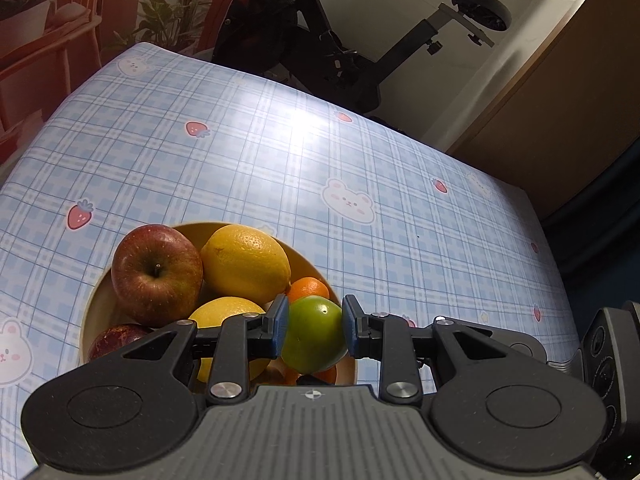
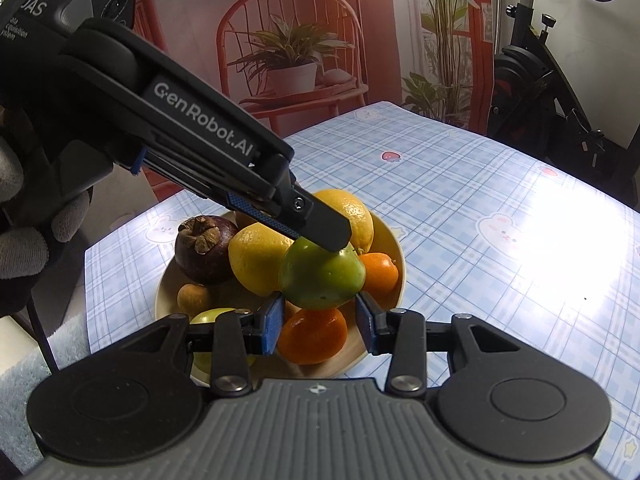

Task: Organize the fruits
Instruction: 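Carry both green fruits onto the plate and open both grippers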

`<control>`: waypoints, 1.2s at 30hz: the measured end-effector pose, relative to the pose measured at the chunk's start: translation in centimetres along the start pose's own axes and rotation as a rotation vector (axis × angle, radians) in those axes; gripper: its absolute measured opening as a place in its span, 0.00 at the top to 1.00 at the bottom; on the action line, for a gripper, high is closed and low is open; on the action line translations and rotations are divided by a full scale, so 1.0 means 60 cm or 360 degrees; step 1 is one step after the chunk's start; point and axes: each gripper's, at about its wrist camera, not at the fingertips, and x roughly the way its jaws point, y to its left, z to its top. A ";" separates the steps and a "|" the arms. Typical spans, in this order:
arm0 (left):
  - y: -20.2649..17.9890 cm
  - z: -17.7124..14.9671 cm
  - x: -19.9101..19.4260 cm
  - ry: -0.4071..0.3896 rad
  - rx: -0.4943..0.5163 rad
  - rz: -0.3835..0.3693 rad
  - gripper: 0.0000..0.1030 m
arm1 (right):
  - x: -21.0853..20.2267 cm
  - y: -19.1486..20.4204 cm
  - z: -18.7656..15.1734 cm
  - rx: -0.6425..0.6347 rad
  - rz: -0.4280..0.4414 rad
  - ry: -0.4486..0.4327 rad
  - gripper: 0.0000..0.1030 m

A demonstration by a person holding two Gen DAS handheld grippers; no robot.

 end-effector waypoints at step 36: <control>-0.026 0.001 -0.052 -0.0146 0.0122 0.0097 0.70 | -0.045 -0.008 -0.003 0.0000 -0.0102 -0.0013 0.59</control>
